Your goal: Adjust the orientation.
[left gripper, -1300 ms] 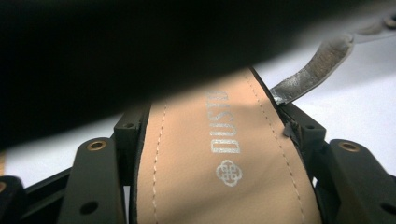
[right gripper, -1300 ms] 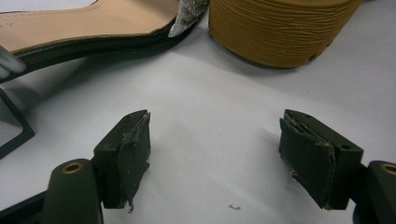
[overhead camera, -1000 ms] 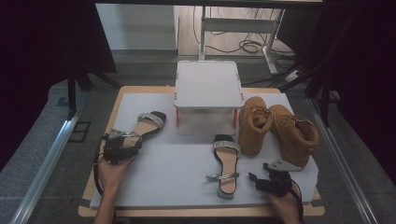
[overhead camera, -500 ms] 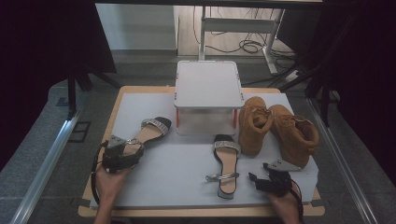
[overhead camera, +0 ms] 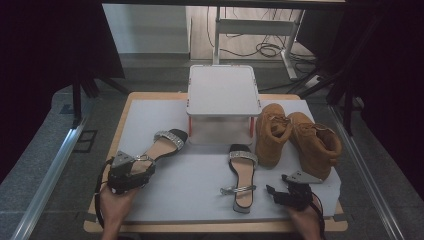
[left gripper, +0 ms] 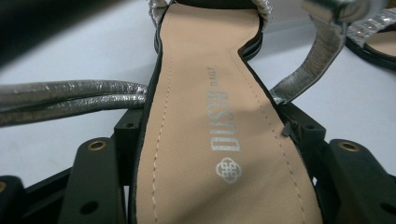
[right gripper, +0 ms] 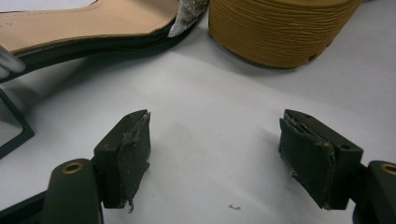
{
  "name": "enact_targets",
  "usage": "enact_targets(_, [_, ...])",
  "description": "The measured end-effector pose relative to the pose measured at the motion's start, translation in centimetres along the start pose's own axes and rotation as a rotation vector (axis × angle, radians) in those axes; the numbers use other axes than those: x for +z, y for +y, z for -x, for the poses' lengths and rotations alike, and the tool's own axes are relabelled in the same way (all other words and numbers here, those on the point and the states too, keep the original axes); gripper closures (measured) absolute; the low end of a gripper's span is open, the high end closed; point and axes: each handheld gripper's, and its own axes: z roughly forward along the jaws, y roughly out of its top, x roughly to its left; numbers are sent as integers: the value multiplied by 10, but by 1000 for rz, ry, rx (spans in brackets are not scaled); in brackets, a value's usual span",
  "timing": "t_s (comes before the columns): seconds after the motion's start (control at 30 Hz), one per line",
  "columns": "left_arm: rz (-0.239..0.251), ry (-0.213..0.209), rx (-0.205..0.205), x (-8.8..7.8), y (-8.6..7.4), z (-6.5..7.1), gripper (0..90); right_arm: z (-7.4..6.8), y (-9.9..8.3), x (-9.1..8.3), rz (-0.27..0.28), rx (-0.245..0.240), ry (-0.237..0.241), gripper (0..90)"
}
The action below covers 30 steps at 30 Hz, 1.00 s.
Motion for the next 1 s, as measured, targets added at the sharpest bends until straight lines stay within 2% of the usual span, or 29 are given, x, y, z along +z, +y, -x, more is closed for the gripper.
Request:
enact_targets(0.33, [1,-39,17,3,1,14,391,0,0,0,1,2,-1,252])
enact_targets(0.5, [9,-60,25,10,6,24,391,0,0,0,1,2,0,252])
enact_targets(0.73, [11,-48,54,26,13,37,391,0,0,0,0,0,0,252])
enact_targets(1.0, [19,-37,60,46,22,49,391,0,0,0,1,1,1,252])
